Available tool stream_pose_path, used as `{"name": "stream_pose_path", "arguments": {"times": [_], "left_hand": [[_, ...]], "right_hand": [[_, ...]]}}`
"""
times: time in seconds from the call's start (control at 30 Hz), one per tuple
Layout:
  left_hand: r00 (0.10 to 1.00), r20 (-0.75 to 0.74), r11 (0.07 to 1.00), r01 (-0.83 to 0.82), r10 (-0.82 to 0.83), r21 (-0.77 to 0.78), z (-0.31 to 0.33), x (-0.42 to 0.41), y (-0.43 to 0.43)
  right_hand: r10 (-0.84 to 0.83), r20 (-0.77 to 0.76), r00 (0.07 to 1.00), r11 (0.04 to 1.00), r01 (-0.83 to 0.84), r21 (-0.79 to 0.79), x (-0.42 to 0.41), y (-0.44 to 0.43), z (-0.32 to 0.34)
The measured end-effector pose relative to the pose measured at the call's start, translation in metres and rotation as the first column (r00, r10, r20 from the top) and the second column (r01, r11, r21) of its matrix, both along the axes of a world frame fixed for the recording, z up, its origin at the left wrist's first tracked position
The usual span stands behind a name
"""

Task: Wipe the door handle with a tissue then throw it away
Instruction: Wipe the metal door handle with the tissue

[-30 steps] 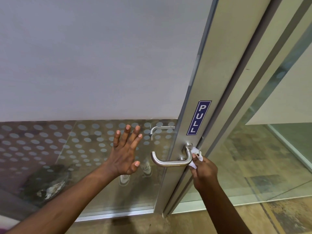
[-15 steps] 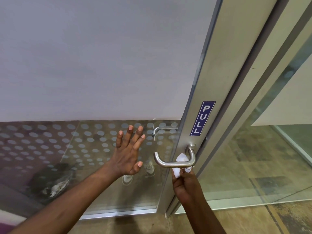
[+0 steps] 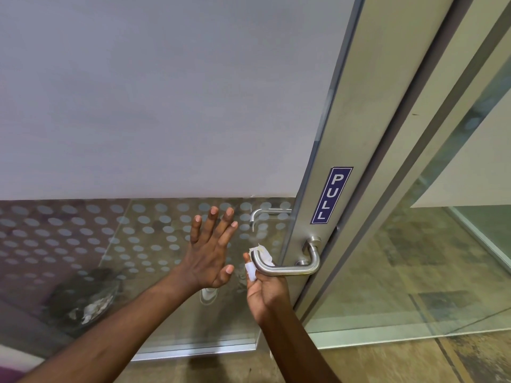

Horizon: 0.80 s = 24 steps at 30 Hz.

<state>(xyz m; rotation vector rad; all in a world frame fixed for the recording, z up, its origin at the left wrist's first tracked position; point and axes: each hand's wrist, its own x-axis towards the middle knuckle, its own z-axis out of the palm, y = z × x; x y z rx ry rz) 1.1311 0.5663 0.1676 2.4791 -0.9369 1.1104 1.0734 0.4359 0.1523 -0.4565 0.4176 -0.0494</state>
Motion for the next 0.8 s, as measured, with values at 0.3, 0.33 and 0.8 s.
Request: {"name": "stream_pose_path", "arguments": {"times": [0.3, 0.33, 0.8], "left_hand": [[1.000, 0.008, 1.000, -0.003, 0.003, 0.007, -0.001, 0.000, 0.000], [1.000, 0.009, 1.000, -0.003, 0.003, 0.006, -0.002, 0.001, 0.000], [1.000, 0.010, 1.000, -0.007, 0.007, 0.023, -0.006, 0.004, 0.001]], "right_hand": [[0.105, -0.061, 0.993, 0.994, -0.107, -0.028, -0.007, -0.015, 0.000], [0.127, -0.086, 0.988, 0.992, -0.129, -0.015, -0.012, -0.020, -0.002], [-0.236, -0.080, 0.968, 0.972, 0.236, -0.014, -0.051, -0.106, 0.019]]}}
